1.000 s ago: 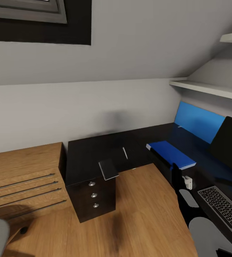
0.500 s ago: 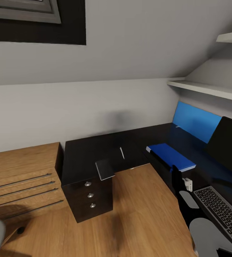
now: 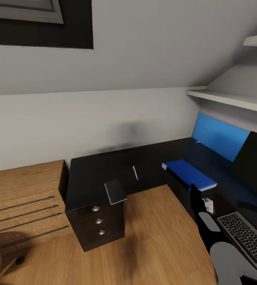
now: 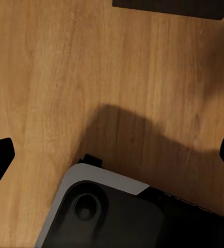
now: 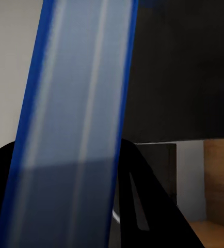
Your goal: In the bedroom, organize the workspace by keeping the computer under the desk, ensuring the monitor is on the desk, placing the keyboard on the desk next to the monitor, placing the mouse on the desk next to the keyboard, moving the folder from the swivel chair onto the desk next to the mouse, stacking the notebook on top of the folder with the pen on top of the notebook, and positioning the swivel chair next to the desk.
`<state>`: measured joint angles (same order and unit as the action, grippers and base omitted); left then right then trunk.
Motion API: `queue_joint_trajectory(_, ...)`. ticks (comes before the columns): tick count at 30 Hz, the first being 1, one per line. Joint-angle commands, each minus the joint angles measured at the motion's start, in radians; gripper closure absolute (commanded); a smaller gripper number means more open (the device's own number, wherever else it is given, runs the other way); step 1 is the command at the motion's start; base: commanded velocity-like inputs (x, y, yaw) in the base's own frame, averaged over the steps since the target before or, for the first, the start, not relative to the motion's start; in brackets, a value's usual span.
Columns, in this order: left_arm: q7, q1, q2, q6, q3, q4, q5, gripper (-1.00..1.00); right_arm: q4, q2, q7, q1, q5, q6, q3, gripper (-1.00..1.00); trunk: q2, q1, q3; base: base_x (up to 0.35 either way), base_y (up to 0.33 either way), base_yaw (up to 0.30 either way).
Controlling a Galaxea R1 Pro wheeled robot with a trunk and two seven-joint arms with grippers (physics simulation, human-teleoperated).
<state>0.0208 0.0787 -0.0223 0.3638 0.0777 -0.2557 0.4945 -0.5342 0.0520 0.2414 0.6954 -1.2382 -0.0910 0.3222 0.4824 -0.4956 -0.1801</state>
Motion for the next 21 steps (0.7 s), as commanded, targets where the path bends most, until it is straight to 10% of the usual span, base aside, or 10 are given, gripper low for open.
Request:
queue_joint_trajectory(1, 0.002, 0.001, -0.001, 0.004, 0.008, 0.001, 0.01, -1.0, 0.007, 0.0, 0.006, 0.001, -0.01, -0.001, 0.0, 1.0, 0.002, 0.0, -0.002, 0.007, -0.152, 0.0)
queue_joint_trajectory(21, 0.001, 0.001, 0.0, 0.004, 0.005, -0.026, 0.016, -1.0, 0.023, 0.007, 0.006, 0.001, -0.01, -0.033, -0.003, 1.0, 0.051, -0.027, -0.024, 0.001, -0.052, 0.0)
